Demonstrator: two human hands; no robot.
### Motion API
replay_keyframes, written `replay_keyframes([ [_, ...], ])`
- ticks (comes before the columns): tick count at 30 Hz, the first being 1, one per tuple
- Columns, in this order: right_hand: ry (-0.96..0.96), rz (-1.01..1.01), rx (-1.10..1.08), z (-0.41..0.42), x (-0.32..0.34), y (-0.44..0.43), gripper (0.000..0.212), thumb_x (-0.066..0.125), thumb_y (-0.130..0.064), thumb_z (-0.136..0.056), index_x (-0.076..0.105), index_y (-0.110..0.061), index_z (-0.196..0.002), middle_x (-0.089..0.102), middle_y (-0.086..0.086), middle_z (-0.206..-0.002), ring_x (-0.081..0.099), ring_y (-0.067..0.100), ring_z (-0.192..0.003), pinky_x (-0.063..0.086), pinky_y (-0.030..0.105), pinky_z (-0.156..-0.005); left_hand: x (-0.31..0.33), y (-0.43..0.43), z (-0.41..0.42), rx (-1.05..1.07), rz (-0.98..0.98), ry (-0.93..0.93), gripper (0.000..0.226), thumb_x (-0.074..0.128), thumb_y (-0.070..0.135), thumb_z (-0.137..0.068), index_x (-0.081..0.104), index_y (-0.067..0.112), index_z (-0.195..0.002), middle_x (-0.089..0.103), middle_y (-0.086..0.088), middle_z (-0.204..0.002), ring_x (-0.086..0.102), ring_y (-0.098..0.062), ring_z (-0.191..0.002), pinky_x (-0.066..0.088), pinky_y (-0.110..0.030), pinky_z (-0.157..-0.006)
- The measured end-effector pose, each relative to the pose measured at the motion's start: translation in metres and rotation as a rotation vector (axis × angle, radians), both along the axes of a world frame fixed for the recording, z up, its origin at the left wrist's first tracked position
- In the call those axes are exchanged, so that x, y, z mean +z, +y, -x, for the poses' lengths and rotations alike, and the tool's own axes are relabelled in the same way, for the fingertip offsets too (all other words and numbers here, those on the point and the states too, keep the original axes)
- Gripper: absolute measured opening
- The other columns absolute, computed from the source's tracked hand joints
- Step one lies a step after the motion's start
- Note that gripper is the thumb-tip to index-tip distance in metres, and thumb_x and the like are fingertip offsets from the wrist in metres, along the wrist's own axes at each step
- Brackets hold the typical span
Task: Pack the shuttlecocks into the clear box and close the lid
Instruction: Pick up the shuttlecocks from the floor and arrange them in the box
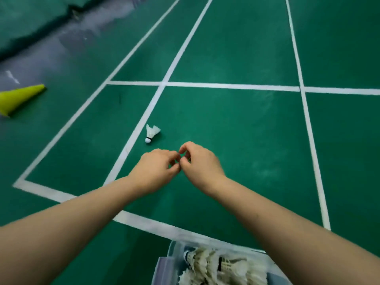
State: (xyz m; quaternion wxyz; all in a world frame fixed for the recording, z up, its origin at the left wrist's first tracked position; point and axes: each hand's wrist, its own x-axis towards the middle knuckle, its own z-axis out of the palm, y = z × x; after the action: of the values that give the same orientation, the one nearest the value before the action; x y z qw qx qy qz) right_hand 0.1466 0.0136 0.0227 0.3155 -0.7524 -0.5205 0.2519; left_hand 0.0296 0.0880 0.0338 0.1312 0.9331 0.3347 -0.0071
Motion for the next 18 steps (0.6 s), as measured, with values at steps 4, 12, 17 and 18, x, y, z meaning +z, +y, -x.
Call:
replay_keyframes([
  [4,-0.22,0.093,0.064,-0.007,0.026,0.02,0.046,0.047,-0.029,-0.088,0.041,-0.022,-0.133,0.052,0.007,-0.132,0.045,0.03,-0.121,0.036,0.04,-0.099,0.027,0.035,-0.012,0.15,-0.09,0.174,0.038,0.041,0.04,-0.089,0.052,0.024,-0.122,0.063,0.0,-0.118,0.051,-0.023,-0.115,0.041,-0.037,-0.093],
  [12,-0.343,0.167,0.057,0.006,-0.007,0.076,0.051,0.045,-0.03,-0.088,0.035,-0.024,-0.137,0.046,0.002,-0.137,0.038,0.025,-0.126,0.027,0.039,-0.106,-0.039,0.118,-0.005,0.321,-0.151,0.266,0.043,0.039,0.034,-0.091,0.041,0.019,-0.132,0.055,-0.008,-0.128,0.042,-0.028,-0.121,0.035,-0.04,-0.094],
  [17,-0.316,0.29,0.018,0.039,-0.054,0.108,0.053,0.044,-0.033,-0.088,0.031,-0.026,-0.139,0.043,-0.001,-0.139,0.036,0.023,-0.128,0.025,0.037,-0.108,-0.112,0.18,0.008,0.358,0.019,0.263,0.052,0.043,0.04,-0.087,0.035,0.017,-0.133,0.051,-0.012,-0.126,0.047,-0.032,-0.116,0.038,-0.042,-0.09],
  [18,-0.31,0.306,0.007,0.046,-0.062,0.115,0.053,0.044,-0.034,-0.088,0.031,-0.026,-0.139,0.042,-0.001,-0.139,0.035,0.023,-0.129,0.025,0.037,-0.108,-0.124,0.189,0.009,0.343,0.027,0.256,0.056,0.044,0.041,-0.086,0.032,0.018,-0.136,0.048,-0.012,-0.129,0.046,-0.032,-0.116,0.038,-0.042,-0.09],
])
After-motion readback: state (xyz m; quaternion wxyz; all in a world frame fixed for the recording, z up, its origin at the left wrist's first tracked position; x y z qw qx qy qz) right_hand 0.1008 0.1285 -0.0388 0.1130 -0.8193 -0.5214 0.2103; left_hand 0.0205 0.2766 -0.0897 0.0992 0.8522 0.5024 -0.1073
